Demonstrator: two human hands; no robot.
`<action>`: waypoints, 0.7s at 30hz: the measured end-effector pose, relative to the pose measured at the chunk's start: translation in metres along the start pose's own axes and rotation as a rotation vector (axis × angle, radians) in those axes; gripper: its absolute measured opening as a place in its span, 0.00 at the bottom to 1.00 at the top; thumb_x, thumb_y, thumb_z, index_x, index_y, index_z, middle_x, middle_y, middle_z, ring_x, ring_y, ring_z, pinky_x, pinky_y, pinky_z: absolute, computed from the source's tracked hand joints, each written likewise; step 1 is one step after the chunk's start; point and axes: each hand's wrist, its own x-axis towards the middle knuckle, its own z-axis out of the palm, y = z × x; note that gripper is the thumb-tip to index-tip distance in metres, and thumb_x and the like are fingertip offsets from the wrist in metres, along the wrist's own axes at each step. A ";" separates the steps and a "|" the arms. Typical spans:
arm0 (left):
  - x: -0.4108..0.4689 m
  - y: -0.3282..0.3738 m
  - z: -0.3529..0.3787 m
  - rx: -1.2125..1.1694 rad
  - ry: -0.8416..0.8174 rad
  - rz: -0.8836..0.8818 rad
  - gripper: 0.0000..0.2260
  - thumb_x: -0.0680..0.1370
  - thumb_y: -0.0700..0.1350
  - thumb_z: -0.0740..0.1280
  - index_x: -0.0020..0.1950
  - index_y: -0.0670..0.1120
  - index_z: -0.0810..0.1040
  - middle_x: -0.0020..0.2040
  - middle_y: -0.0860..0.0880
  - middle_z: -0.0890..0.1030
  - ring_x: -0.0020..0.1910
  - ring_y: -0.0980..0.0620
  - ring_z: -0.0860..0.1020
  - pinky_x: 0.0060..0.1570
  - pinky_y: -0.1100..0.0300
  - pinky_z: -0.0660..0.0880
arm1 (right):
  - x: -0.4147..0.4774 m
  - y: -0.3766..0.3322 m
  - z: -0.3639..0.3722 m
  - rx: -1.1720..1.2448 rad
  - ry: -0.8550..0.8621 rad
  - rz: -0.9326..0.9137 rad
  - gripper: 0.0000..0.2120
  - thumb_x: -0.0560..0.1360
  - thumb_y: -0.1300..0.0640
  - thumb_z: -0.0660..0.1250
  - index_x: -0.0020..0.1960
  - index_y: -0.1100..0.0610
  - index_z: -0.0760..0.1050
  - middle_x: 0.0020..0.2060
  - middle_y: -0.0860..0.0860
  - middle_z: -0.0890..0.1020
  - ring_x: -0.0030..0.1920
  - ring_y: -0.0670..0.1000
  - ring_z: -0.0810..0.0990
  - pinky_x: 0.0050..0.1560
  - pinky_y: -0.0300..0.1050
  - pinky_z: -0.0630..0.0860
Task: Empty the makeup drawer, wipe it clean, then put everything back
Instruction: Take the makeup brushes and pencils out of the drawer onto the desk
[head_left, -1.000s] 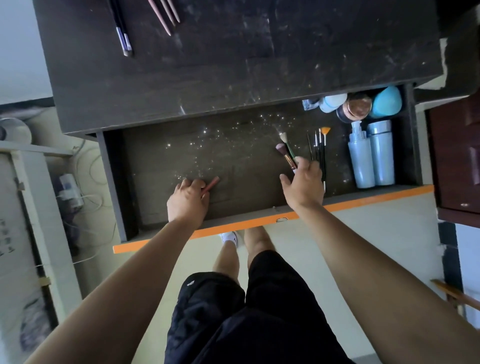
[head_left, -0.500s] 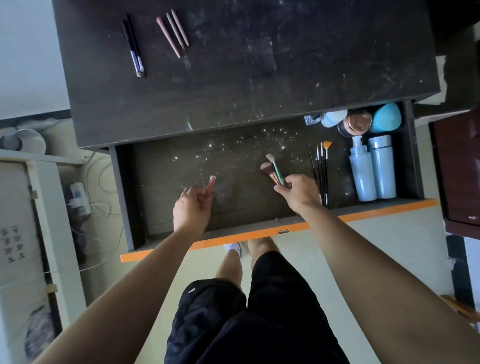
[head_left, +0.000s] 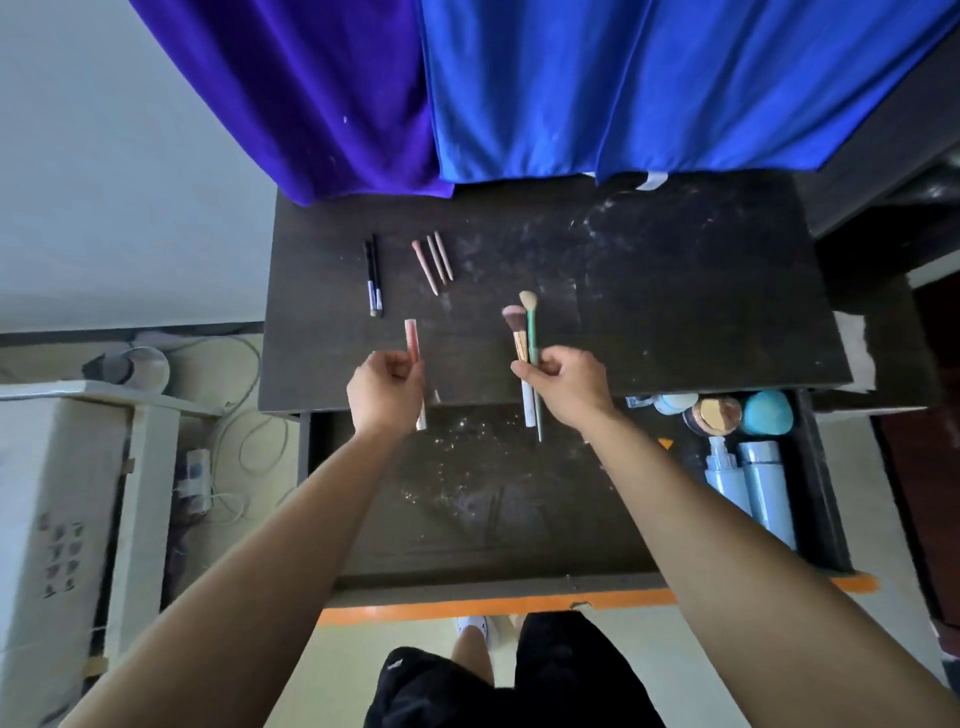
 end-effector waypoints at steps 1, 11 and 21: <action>0.012 0.006 0.002 0.011 0.015 -0.022 0.06 0.76 0.46 0.69 0.50 0.46 0.82 0.40 0.55 0.81 0.43 0.53 0.80 0.46 0.63 0.71 | 0.013 -0.009 0.000 -0.011 -0.013 -0.003 0.11 0.73 0.45 0.74 0.39 0.51 0.78 0.32 0.43 0.79 0.33 0.41 0.75 0.30 0.28 0.66; 0.079 0.017 0.031 0.174 0.053 -0.078 0.10 0.72 0.47 0.71 0.51 0.46 0.80 0.47 0.49 0.83 0.48 0.48 0.80 0.49 0.57 0.75 | 0.101 -0.047 0.030 -0.120 -0.025 -0.071 0.14 0.72 0.45 0.73 0.49 0.54 0.82 0.42 0.49 0.85 0.46 0.49 0.83 0.44 0.42 0.74; 0.063 0.009 0.026 0.284 0.001 -0.010 0.15 0.74 0.52 0.71 0.56 0.46 0.77 0.53 0.45 0.78 0.55 0.44 0.76 0.49 0.57 0.69 | 0.093 -0.038 0.025 -0.184 -0.052 -0.022 0.27 0.74 0.38 0.68 0.67 0.52 0.73 0.57 0.51 0.81 0.58 0.53 0.78 0.52 0.45 0.72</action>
